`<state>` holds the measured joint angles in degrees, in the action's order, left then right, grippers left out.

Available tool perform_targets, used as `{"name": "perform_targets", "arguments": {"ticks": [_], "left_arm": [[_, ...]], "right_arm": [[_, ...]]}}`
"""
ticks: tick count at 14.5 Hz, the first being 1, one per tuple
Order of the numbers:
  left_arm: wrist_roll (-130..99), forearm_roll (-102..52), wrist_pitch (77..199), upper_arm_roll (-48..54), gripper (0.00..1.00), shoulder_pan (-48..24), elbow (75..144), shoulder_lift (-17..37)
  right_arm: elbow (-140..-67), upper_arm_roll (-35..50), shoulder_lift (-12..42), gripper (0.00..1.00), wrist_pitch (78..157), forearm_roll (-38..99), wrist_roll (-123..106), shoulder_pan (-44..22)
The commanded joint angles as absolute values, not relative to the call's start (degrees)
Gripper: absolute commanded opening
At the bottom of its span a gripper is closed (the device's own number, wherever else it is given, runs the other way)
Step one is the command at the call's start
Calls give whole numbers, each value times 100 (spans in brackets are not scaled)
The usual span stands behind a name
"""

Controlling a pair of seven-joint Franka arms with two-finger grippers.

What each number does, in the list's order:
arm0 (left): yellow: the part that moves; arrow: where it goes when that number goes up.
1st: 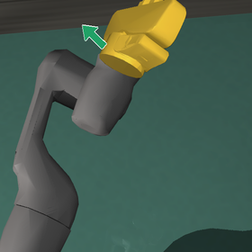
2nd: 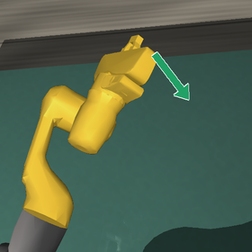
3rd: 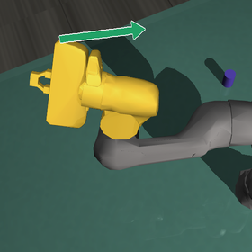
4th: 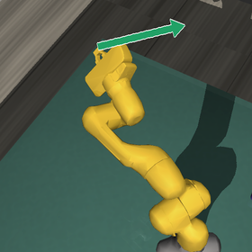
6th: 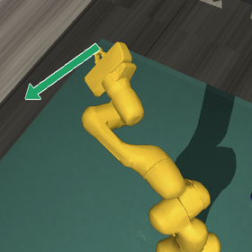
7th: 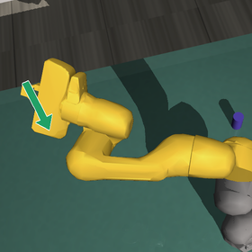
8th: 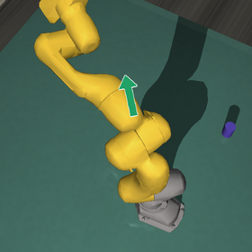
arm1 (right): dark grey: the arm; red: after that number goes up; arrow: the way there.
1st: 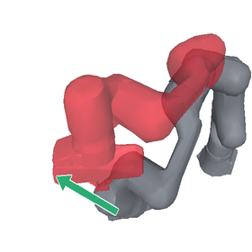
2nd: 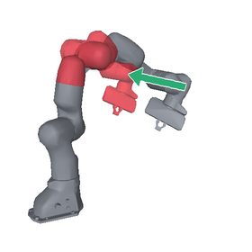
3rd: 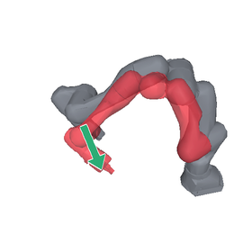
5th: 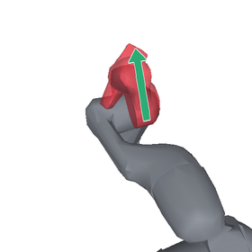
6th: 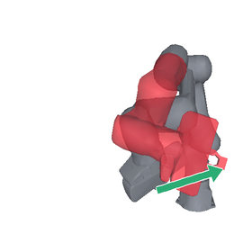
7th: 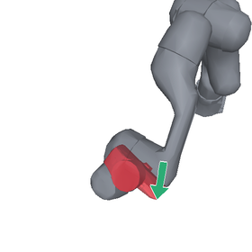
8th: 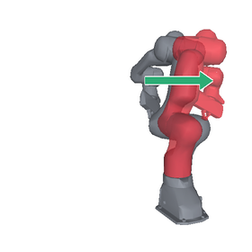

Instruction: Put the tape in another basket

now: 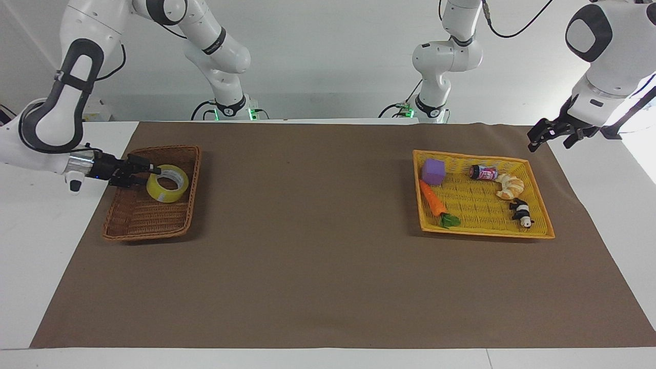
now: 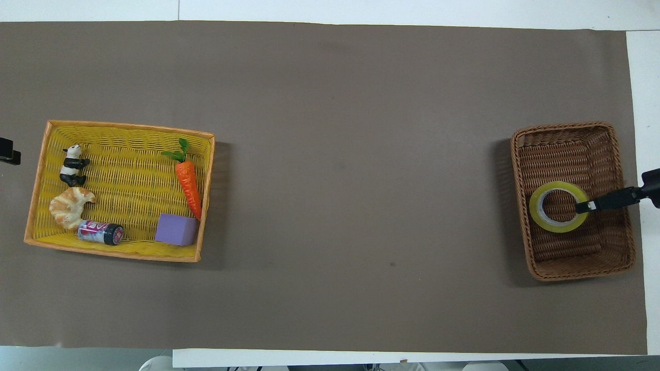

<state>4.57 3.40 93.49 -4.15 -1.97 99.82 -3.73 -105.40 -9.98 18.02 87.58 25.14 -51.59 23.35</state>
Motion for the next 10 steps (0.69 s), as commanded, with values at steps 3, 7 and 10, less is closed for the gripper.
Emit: {"name": "perform_targets", "arguments": {"ticks": [3,7,10], "left_arm": [[807,457,9229,490,100,490,10002,-448],[826,448,9211,457,100,492,10011,-448],[826,413,9071,299,100,431,9888,-422]], "right_arm": [[-10345,-949,995,100,9219,1820,-4880,2048],[-9977,-941,660,100,9298,1355,-3450,1530],[-9800,-940,301,100,9255,723,-2139,837]]}}
